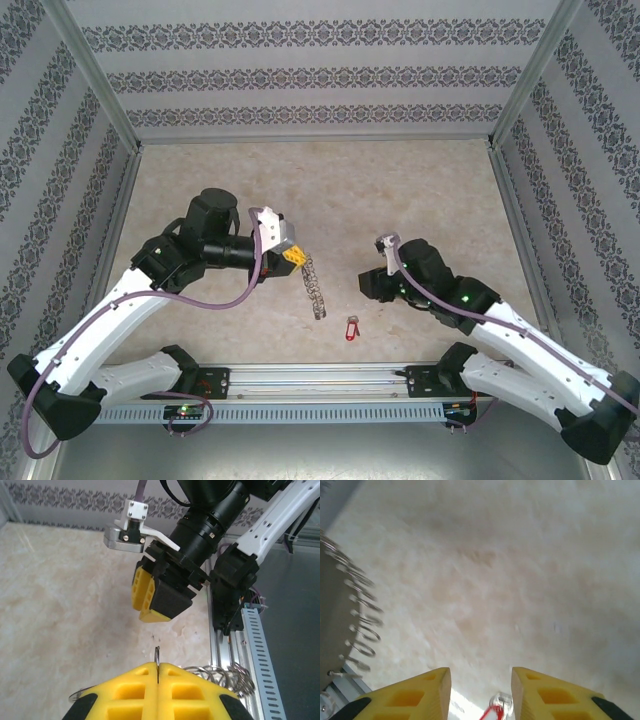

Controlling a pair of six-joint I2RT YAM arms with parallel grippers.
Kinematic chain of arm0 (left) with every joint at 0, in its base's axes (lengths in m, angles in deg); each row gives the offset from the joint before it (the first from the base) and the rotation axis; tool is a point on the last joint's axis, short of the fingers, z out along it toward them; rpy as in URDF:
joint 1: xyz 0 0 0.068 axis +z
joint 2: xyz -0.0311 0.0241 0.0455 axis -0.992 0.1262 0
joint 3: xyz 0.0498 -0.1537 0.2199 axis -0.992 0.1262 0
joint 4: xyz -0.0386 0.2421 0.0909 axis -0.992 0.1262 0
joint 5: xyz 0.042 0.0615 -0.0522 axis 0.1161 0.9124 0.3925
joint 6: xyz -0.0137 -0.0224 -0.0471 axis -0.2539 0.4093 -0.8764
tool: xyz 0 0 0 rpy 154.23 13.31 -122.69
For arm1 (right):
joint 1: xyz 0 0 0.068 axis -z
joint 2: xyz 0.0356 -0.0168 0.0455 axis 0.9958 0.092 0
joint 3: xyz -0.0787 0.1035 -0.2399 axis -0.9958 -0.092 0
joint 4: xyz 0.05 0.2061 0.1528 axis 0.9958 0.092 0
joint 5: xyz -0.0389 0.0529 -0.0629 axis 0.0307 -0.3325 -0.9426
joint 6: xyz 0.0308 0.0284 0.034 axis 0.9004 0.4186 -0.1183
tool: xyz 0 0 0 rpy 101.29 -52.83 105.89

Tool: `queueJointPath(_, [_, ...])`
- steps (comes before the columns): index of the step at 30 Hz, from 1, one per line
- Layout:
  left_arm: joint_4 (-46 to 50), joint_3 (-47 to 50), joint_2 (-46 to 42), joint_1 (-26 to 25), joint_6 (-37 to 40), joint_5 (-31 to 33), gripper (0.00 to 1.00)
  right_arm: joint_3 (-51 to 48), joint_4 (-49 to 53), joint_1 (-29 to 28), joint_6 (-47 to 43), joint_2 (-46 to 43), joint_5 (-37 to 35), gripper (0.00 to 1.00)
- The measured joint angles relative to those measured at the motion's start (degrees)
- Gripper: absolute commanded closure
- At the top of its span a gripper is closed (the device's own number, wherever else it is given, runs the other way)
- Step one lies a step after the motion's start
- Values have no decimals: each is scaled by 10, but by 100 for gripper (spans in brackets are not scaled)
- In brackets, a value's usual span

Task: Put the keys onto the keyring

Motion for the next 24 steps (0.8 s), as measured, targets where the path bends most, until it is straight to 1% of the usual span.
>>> queueJointPath(3, [1, 12, -4, 0, -18, 16, 100, -10, 20, -9, 43, 11, 0, 48])
queueJointPath(5, [2, 20, -10, 0, -31, 22, 100, -19, 24, -20, 62, 18, 2, 47])
queueJointPath(13, [19, 35, -29, 0, -57, 47, 100, -33, 13, -63, 109, 114, 13, 44])
queueJointPath(18, [27, 40, -29, 5, -66, 59, 100, -32, -1, -64, 111, 172, 15, 44])
queueJointPath(24, [27, 61, -29, 19, -87, 63, 100, -31, -10, -64, 111, 215, 17, 46])
